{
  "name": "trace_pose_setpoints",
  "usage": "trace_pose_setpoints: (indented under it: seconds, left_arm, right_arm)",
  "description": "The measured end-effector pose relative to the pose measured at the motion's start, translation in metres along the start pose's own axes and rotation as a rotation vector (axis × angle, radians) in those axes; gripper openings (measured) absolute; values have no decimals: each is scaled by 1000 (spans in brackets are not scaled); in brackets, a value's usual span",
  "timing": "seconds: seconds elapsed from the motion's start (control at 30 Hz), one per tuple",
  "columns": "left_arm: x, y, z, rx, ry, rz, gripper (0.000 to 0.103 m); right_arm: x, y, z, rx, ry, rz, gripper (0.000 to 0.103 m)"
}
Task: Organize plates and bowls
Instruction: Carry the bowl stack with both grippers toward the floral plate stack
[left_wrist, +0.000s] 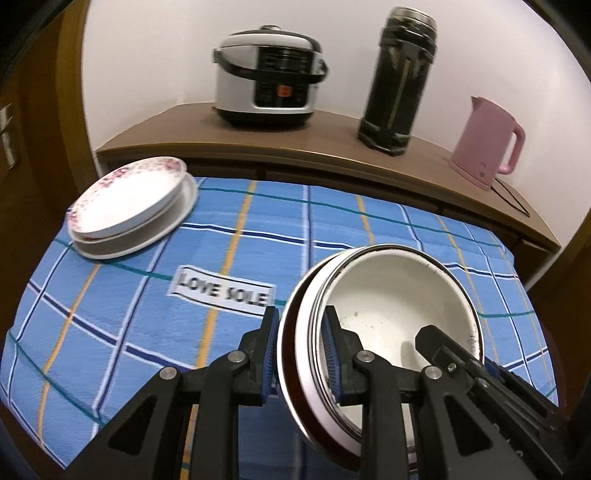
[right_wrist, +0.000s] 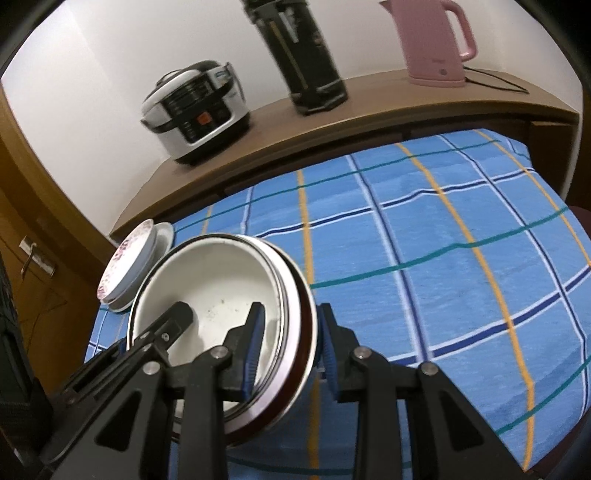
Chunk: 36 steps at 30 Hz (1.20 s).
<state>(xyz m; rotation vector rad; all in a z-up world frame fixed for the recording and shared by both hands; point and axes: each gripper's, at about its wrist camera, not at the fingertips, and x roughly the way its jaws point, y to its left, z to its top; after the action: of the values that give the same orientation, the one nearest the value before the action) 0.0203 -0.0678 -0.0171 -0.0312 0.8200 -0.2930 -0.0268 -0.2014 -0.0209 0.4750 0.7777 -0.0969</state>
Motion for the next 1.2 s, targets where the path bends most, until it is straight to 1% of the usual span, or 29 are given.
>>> trace_pose_setpoints:
  seconds: [0.63,1.2]
  left_arm:
    - [-15,94,6,-142,-30,124,26]
    - [-26,158,15,-239,-61,201,26]
  right_arm:
    - [39,92,-4,-132,64,108,29]
    - [67,158,-8,-220,91,185,29]
